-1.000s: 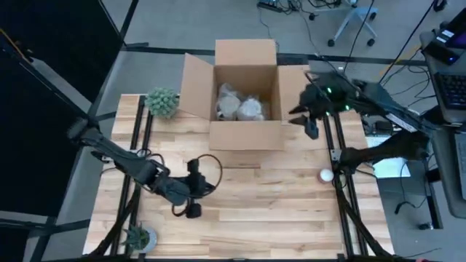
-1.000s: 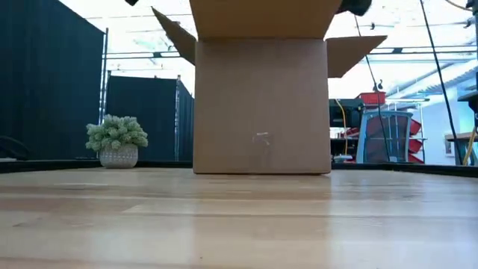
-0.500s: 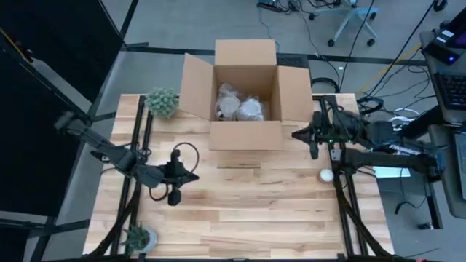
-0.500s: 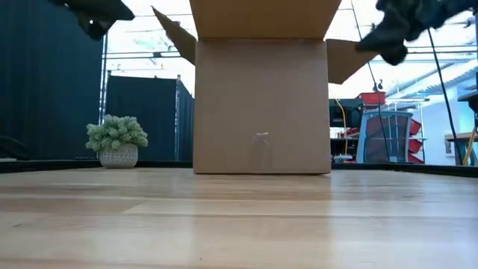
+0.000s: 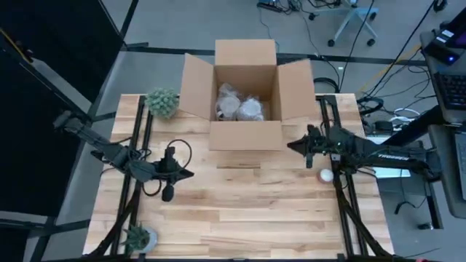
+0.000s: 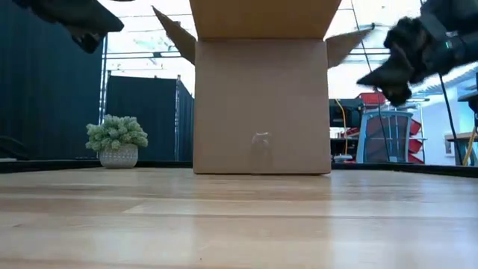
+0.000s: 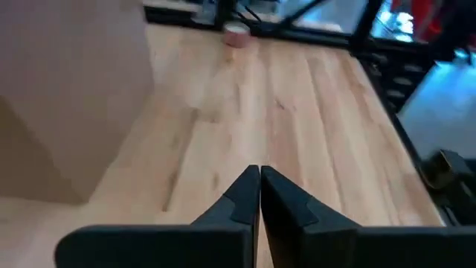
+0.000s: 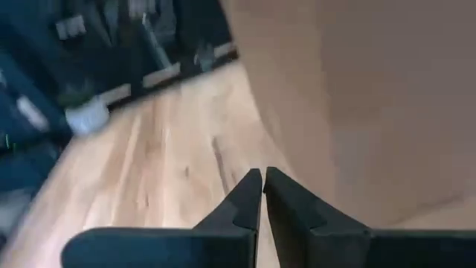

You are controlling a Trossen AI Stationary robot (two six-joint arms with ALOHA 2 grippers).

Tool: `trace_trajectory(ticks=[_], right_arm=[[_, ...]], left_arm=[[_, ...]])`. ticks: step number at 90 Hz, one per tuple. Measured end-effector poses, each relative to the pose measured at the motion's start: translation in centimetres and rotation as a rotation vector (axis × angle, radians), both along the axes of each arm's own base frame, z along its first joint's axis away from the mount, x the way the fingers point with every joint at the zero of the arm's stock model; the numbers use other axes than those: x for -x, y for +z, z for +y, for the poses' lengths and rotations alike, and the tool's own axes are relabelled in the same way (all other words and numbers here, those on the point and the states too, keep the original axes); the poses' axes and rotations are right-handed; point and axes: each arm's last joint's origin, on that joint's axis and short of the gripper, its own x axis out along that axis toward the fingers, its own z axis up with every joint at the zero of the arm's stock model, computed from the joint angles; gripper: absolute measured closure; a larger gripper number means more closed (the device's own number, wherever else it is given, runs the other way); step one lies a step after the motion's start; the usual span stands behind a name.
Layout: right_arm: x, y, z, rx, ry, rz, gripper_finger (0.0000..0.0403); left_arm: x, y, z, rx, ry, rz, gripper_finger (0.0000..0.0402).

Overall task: Wrap mug
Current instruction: Return to Home Position

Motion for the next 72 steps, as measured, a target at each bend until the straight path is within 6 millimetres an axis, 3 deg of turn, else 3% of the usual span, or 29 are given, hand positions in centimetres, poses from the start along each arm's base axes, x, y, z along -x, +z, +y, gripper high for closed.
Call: trace_trajectory(ticks=[36, 61, 72], right_arm=[[1.2, -0.5, 0.5, 0.118, 0.034, -0.221, 0.0396], [2.2, -0.9, 1.0, 0.152, 0.09, -0.282, 0.0396], [2.1, -1.1, 1.1, 0.141, 0.026, -0.256, 0.0396]], left_arm=[[0.5, 0.3, 0.3, -0.015, -0.013, -0.031, 0.0401], [1.5, -1.6, 0.8, 0.057, -0.036, -0.122, 0.0401], [2.0, -2.4, 1.1, 0.079, -0.04, -0.155, 0.0401]])
